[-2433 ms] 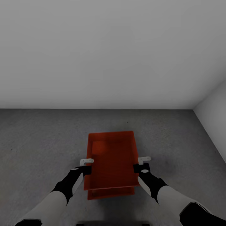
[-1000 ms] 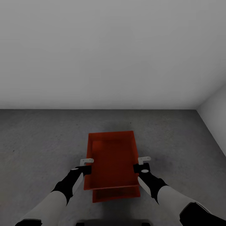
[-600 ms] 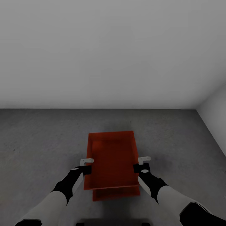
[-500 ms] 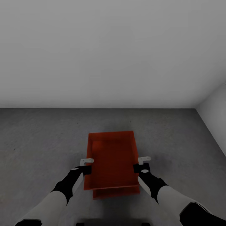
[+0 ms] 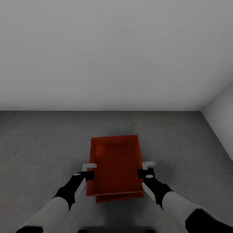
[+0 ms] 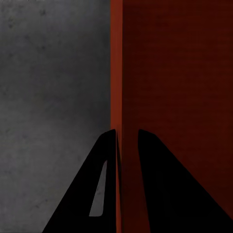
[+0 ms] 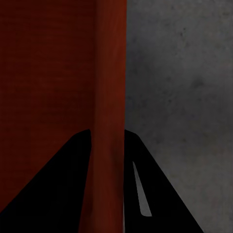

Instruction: Move the two storage containers from the living room to the garage. In the garage, place one container on the floor and stack the other container on top of it (either order is fine).

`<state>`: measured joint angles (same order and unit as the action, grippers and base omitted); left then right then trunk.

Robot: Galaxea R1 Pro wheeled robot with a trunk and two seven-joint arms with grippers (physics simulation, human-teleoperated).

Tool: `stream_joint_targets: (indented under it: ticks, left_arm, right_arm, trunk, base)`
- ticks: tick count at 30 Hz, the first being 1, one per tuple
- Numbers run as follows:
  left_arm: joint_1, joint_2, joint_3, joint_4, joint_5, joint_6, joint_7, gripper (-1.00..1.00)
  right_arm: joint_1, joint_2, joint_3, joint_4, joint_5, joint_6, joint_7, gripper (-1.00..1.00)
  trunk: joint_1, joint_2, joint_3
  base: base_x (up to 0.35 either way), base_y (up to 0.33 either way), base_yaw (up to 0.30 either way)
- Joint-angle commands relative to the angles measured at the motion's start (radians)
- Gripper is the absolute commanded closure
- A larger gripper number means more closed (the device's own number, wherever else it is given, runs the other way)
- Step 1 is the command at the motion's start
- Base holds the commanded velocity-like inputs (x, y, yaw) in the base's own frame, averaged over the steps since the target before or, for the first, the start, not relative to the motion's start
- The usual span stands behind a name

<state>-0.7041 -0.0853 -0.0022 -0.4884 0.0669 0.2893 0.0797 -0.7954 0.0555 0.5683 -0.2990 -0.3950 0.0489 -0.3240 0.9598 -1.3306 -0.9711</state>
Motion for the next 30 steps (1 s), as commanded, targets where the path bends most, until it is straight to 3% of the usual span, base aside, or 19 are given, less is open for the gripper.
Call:
stream_joint_targets:
  ticks: [1, 21, 30]
  left_arm:
    - [0.000, -0.001, -0.016, -0.005, 0.008, 0.005, 0.011, 1.00]
    - [0.000, -0.001, -0.016, -0.005, 0.008, 0.000, 0.012, 1.00]
    - [0.000, -0.002, -0.017, -0.004, 0.008, 0.004, 0.011, 1.00]
  right_arm:
    - [-0.001, 0.000, 0.013, 0.001, -0.025, 0.032, -0.008, 1.00]
    - [-0.001, 0.000, 0.013, 0.001, -0.025, 0.032, -0.009, 1.00]
    - [-0.001, 0.000, 0.013, 0.001, -0.025, 0.032, -0.009, 1.00]
  trunk:
    - [0.000, 0.000, -0.001]
    - [0.000, 0.000, -0.001]
    - [0.034, -0.063, -0.029]
  base:
    - [0.000, 0.000, 0.000]
    - [0.000, 0.000, 0.000]
    - [0.000, 0.000, 0.000]
